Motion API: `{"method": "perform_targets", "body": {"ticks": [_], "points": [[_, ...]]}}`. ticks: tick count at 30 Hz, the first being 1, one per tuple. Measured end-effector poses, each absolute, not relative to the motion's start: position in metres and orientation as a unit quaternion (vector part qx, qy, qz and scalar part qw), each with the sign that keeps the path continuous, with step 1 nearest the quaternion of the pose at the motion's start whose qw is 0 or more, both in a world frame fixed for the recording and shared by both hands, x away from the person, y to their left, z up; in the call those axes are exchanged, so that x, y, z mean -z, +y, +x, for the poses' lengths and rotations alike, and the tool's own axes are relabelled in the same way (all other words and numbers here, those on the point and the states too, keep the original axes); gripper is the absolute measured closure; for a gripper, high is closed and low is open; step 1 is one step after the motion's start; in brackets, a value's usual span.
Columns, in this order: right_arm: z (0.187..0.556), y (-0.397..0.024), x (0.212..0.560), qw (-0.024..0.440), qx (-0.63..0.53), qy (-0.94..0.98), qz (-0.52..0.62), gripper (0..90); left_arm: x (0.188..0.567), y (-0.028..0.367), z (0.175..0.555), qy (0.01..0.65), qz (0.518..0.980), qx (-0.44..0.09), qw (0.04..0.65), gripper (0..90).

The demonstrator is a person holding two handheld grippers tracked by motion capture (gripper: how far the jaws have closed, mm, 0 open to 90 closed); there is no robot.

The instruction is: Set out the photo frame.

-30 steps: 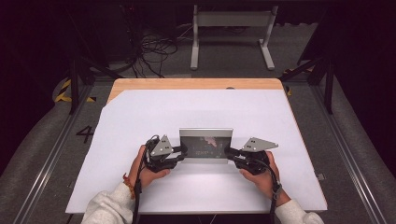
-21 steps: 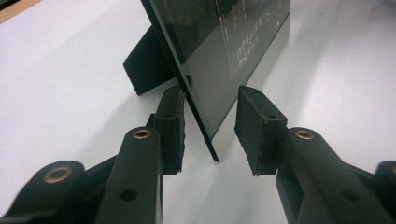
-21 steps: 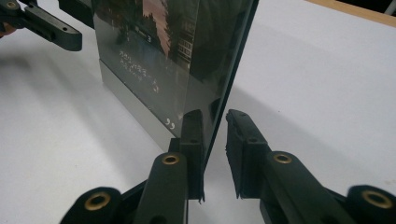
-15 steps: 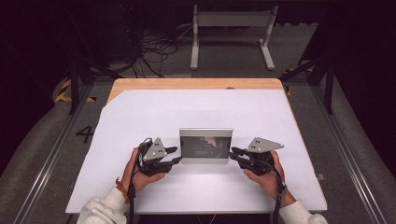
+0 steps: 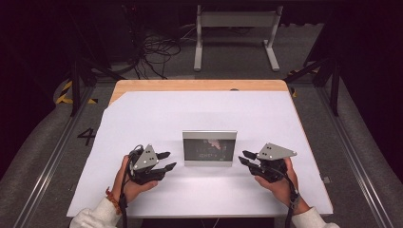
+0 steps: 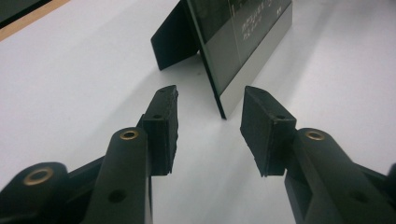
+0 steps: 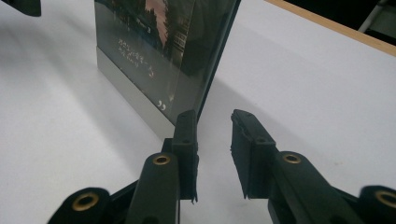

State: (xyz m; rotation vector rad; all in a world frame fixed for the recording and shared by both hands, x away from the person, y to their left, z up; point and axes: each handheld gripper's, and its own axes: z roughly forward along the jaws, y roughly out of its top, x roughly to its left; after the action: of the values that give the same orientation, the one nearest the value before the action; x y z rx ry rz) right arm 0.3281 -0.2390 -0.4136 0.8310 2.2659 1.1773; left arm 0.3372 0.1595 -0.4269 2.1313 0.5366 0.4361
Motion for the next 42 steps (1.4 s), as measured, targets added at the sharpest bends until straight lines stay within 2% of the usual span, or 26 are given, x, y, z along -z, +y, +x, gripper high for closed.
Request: {"method": "perform_targets", "body": {"ticks": [10, 14, 21, 26, 36, 42], "points": [[0.318, -0.249, 0.413, 0.243, -0.416, 0.826, 0.293, 62.3, 0.430, 0.181, 0.326, 0.229, 0.855, -0.192, 0.424, 52.0], [0.315, -0.252, 0.415, 0.256, -0.402, 0.829, 0.292, 57.7, 0.433, 0.183, 0.322, 0.228, 0.857, -0.198, 0.417, 46.6], [0.309, -0.258, 0.419, 0.265, -0.388, 0.835, 0.285, 45.9, 0.438, 0.192, 0.310, 0.222, 0.863, -0.200, 0.408, 30.8], [0.306, -0.260, 0.422, 0.269, -0.384, 0.837, 0.283, 41.1, 0.441, 0.202, 0.307, 0.241, 0.855, -0.202, 0.413, 21.9], [0.303, -0.267, 0.431, 0.258, -0.391, 0.835, 0.287, 24.8, 0.452, 0.231, 0.299, 0.280, 0.841, -0.209, 0.414, 13.5], [0.301, -0.272, 0.436, 0.253, -0.393, 0.833, 0.297, 19.8, 0.454, 0.238, 0.299, 0.297, 0.834, -0.206, 0.417, 10.8]]}}
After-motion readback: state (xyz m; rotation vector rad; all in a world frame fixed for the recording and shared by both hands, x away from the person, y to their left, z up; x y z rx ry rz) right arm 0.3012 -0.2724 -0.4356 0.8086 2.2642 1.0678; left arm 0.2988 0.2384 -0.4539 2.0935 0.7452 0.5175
